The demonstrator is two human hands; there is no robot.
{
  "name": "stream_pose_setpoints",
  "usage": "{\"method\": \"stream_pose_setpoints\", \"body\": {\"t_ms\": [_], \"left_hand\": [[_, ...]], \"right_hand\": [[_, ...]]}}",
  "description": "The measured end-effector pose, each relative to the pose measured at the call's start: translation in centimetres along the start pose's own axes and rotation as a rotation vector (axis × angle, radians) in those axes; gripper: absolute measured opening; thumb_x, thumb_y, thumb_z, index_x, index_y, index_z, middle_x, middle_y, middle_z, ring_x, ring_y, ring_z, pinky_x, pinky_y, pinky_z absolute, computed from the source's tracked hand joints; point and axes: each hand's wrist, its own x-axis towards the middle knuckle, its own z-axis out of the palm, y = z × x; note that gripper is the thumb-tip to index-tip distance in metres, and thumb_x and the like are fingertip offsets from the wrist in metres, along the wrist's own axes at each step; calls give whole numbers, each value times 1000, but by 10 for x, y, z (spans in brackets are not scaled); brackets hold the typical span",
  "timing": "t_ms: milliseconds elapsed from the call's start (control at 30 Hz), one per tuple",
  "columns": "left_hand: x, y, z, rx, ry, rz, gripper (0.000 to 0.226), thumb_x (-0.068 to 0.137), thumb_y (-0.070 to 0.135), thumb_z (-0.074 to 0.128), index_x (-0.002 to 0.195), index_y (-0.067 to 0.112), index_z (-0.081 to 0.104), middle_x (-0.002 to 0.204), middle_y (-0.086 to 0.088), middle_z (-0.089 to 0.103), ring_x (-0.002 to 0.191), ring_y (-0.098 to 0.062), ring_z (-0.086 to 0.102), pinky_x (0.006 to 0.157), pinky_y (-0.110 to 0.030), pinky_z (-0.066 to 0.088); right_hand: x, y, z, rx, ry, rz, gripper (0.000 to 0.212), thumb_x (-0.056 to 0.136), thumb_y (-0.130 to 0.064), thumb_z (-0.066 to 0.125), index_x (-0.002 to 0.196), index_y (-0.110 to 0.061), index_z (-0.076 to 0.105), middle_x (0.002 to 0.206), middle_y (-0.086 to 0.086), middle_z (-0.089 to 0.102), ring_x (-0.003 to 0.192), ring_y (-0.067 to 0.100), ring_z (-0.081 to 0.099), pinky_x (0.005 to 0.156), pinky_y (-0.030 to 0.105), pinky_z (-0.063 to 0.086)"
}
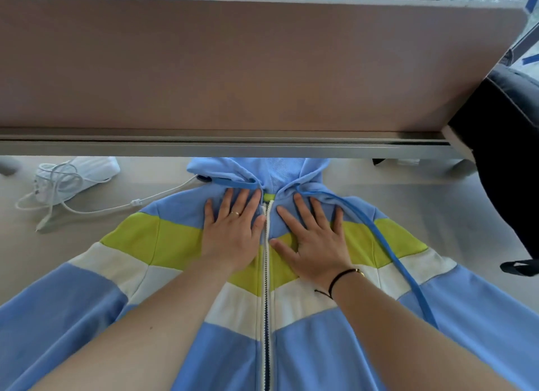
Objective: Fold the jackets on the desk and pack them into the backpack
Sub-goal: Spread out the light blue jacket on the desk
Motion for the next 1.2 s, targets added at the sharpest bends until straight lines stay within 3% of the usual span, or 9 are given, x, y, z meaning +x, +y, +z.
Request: {"method": "stream_pose_setpoints", "body": {"t_ms": [133,267,400,500,633,800,967,1100,1200], "left_hand": [[-1,7,-15,-70,-69,-57,57,104,51,10,158,38,-4,168,9,-11,153,-18,-17,123,-54,-4],[-78,7,-7,-158,13,-19,61,103,51,17,161,32,8,168,2,-12,155,-25,-10,123,-52,-3],[-162,-17,15,-51,-98,-43,68,97,66,26,157,35,29,168,-2,9,154,-34,10,120,-63,8],[-177,-31,18,26,-90,-16,68,93,68,35,153,37,39,167,-1,19,152,-36,19,118,-67,12],[-159,-30,13,36,-78,-1,69,90,71,38,152,40,39,166,0,21,152,-37,17,116,-70,11],[-125,-28,6,59,-69,-2,81,84,86,27,152,42,37,167,0,19,151,-41,15,114,-72,9],[-89,-36,-2,65,-92,-15,92,77,94,10,156,46,15,169,4,3,153,-37,0,116,-70,2],[-100,-41,-5,77,-157,6,84,85,85,12,157,44,-1,168,-3,-9,153,-33,-7,119,-65,-1],[-162,-37,4,59,-111,95,72,93,73,19,158,41,15,168,-7,9,153,-37,10,117,-68,8]], "right_hand": [[7,-6,-12,-15,-35,23,72,89,-79,16,154,-51,9,168,-10,-9,154,21,-10,117,63,-13],[-73,-30,9,129,96,115,71,91,-74,27,153,-40,29,169,-4,6,155,27,4,120,64,3],[-171,-42,51,112,88,176,76,86,-70,42,151,-32,43,166,1,22,150,29,28,115,67,21],[-189,-43,63,57,152,151,77,80,-70,51,146,-29,52,161,1,34,146,28,35,112,69,26],[-174,-43,55,46,135,113,79,82,-73,50,150,-33,43,163,-1,30,149,28,29,116,67,19],[-144,-39,44,13,59,151,77,90,-79,30,156,-39,27,168,-7,13,155,23,10,120,64,10],[-118,-31,36,17,30,223,78,89,-81,21,157,-44,13,168,-11,3,155,21,-2,120,61,-2],[-127,-31,35,44,-5,209,74,93,-76,21,158,-43,6,168,-9,-2,155,20,-5,121,57,-10],[-175,-34,43,29,-5,136,71,97,-71,17,159,-41,3,169,-5,-3,155,20,-5,122,57,-7]]}}
